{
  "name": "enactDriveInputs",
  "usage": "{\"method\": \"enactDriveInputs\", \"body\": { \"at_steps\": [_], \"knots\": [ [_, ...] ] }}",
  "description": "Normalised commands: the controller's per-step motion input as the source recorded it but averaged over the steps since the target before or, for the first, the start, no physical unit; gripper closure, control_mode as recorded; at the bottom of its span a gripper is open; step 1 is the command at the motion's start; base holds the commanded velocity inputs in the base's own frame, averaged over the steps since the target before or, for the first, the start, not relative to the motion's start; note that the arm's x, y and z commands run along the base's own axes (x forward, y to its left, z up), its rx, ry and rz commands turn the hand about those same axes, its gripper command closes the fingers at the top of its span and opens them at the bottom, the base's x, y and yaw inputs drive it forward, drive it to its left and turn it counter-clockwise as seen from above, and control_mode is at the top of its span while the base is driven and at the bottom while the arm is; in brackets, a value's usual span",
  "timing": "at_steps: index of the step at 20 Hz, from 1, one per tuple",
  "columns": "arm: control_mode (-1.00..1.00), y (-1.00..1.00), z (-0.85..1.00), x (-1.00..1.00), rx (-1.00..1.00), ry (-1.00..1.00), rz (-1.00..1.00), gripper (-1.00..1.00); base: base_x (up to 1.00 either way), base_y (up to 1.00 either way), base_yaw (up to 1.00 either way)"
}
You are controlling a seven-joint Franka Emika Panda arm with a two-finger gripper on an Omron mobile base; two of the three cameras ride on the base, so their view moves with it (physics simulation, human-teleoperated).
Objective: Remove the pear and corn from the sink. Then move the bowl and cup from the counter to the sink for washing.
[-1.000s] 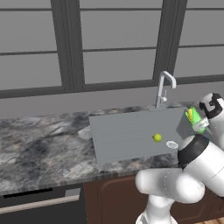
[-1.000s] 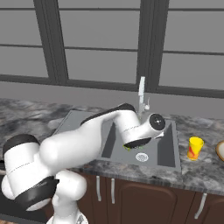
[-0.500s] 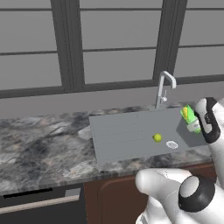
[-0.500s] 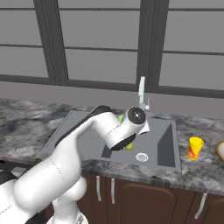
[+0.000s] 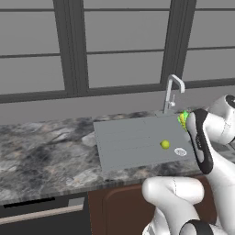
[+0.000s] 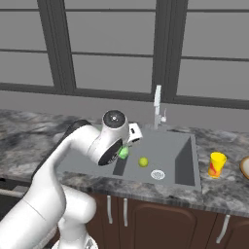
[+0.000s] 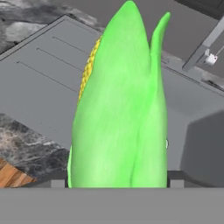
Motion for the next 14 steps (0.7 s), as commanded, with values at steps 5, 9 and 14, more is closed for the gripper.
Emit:
{"method": "enactDriveInputs", "body": {
  "at_steps": [5,9,14],
  "knots": [
    [-1.00,0.63,0.19,-0.06,-0.04,0.20,0.02,1.00,0.00,0.00,0.00],
    [-1.00,0.65,0.15,-0.02,0.00,0.23,0.07,1.00,0.00,0.00,0.00],
    [-1.00,0.70,0.11,0.00,0.00,0.19,0.09,1.00,0.00,0.00,0.00]
  ]
}}
